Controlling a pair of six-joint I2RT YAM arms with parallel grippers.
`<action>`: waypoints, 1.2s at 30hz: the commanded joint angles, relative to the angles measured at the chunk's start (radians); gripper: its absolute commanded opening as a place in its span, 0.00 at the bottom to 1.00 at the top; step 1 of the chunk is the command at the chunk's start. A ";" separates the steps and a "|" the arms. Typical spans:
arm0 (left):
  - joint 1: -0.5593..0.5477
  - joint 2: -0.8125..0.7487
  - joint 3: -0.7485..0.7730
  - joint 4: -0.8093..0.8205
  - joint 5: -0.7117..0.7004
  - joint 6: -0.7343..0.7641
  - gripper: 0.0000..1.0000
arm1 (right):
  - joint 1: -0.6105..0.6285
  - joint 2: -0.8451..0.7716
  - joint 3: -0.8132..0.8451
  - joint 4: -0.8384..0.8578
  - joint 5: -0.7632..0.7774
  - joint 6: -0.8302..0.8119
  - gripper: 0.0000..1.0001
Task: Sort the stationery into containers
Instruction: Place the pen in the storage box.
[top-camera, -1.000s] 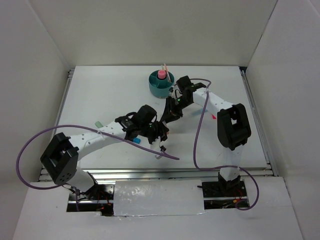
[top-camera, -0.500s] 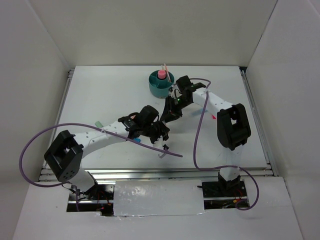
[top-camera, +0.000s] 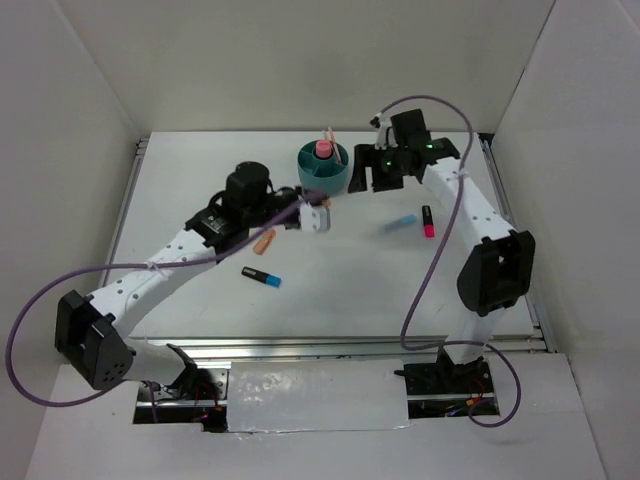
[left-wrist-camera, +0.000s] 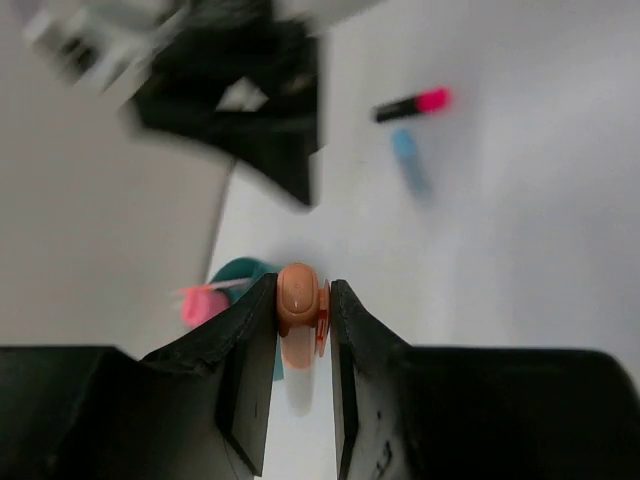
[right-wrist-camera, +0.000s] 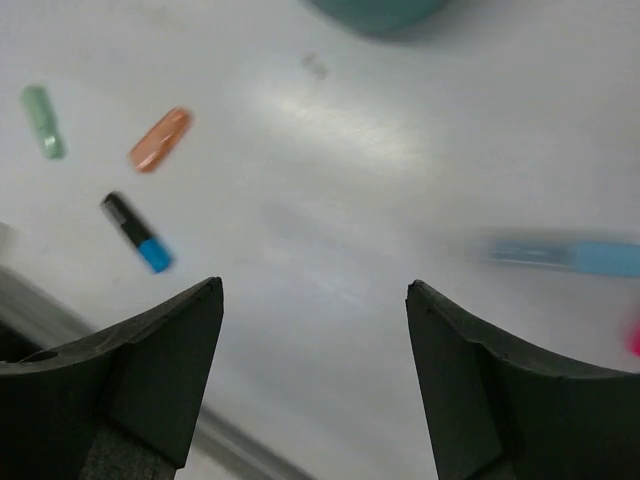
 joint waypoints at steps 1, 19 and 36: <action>0.112 0.001 0.076 0.298 -0.050 -0.566 0.00 | -0.077 -0.165 -0.053 0.032 0.295 -0.221 0.80; 0.517 0.749 0.624 0.966 0.136 -1.385 0.00 | -0.256 -0.248 0.130 -0.137 0.248 -0.267 0.81; 0.471 1.032 0.843 1.019 0.218 -1.309 0.00 | -0.223 -0.248 0.045 -0.125 0.358 -0.291 0.81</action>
